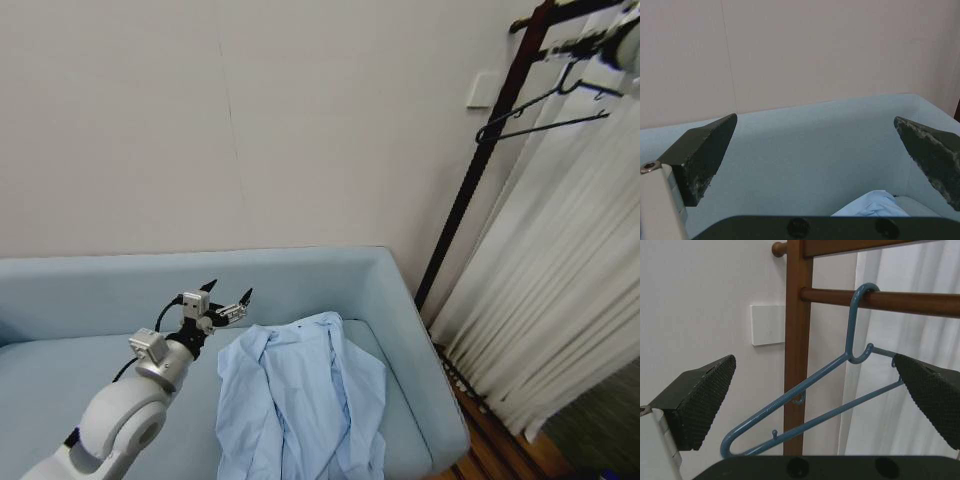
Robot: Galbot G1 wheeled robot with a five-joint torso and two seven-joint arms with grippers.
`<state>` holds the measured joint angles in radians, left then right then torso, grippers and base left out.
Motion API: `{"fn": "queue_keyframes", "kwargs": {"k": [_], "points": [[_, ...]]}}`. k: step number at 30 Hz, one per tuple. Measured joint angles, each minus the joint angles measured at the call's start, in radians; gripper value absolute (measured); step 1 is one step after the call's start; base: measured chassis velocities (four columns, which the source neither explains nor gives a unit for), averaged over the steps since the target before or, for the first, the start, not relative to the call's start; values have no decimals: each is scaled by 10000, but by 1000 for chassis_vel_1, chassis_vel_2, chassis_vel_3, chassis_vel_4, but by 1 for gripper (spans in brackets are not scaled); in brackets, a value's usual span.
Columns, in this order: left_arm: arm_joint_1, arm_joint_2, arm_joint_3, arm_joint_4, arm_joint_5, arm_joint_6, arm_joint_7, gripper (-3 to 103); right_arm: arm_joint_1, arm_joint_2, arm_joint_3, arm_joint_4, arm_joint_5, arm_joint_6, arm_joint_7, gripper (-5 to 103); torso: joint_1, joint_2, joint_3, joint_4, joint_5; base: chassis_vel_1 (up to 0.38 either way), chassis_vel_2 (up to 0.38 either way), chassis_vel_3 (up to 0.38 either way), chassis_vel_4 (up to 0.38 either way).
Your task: Pick up the clothes from the sofa and hang them on the clothes hanger.
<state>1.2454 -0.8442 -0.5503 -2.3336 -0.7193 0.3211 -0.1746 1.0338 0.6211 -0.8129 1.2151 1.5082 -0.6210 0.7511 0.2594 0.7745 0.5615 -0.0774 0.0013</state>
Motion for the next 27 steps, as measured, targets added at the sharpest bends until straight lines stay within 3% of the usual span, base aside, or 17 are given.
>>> {"fn": "queue_keyframes", "kwargs": {"k": [3,12,21,27], "points": [[-12,-69,57,45,5,-45,70,100,240,520,-288,-533,812,60,964,100,0,1,-1,-3,-1,0,0,0,0],[66,-262,102,58,73,-231,365,100,369,1423,-992,-1684,1751,216,2101,100,0,0,-1,-6,0,0,0,0,0],[87,-480,58,199,153,-470,580,100,205,1974,-1364,-2735,1684,239,2247,101,1,0,-1,-4,-1,0,0,0,0],[94,-588,43,305,223,-559,678,100,161,1693,-1592,-2900,1391,240,1895,90,0,0,-1,-6,3,0,0,0,0]]}}
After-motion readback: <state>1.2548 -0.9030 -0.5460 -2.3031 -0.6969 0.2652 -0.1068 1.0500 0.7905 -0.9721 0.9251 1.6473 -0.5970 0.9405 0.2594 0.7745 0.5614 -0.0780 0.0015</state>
